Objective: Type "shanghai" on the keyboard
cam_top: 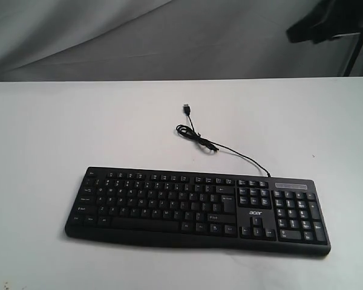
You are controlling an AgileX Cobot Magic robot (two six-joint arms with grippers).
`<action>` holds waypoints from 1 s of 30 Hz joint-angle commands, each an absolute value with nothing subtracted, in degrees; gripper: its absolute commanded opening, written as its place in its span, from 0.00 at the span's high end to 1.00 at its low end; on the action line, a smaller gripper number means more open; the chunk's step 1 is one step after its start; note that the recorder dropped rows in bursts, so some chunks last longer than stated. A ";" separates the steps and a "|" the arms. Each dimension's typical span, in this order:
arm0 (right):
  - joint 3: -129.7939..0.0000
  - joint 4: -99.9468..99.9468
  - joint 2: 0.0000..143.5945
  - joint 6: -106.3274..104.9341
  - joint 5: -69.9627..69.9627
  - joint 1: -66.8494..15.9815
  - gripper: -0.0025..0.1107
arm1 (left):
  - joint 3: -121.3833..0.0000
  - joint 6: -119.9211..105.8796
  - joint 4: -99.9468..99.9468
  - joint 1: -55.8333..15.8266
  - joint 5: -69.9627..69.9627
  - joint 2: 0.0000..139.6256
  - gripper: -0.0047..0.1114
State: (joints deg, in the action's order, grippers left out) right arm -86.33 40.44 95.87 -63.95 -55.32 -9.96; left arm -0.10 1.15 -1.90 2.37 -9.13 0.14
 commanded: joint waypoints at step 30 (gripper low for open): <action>-100.28 26.88 130.96 -50.54 -42.96 -52.13 0.98 | 0.00 1.31 -1.90 2.00 -8.79 0.00 0.96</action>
State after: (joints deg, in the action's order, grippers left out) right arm -99.59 27.73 129.88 -51.34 -41.71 -51.82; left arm -0.10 1.15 -1.90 2.37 -9.13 0.14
